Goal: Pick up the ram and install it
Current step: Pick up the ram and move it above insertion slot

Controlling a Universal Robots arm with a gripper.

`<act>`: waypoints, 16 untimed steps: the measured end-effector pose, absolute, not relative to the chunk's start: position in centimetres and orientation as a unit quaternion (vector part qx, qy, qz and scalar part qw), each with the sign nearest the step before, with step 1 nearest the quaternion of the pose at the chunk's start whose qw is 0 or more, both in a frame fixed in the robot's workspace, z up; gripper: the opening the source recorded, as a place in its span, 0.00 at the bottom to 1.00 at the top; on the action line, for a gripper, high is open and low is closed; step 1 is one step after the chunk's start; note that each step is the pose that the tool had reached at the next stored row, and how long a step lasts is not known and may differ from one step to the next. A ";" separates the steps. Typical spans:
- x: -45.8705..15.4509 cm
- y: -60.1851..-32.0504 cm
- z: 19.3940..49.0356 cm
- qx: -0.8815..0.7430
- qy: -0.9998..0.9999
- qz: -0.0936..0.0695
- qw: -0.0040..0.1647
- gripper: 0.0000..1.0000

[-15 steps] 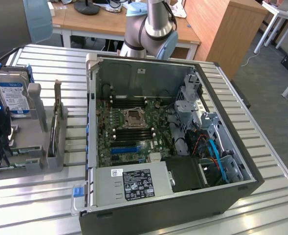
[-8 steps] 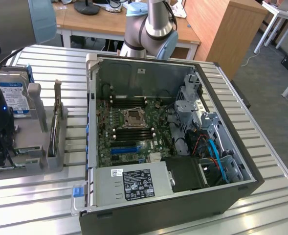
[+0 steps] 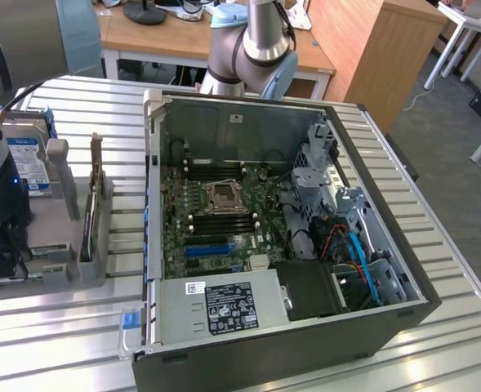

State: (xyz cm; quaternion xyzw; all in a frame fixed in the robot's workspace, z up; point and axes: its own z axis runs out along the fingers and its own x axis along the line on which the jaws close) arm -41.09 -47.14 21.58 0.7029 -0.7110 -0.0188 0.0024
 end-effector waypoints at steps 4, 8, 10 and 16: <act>-41.0 -47.1 21.6 0.703 -0.711 -0.019 0.003 0.30; -41.0 -47.1 21.4 0.703 -0.711 -0.019 0.002 0.30; -41.0 -47.1 21.2 0.703 -0.711 -0.019 0.002 0.30; -41.0 -47.1 20.7 0.703 -0.711 -0.019 0.003 0.30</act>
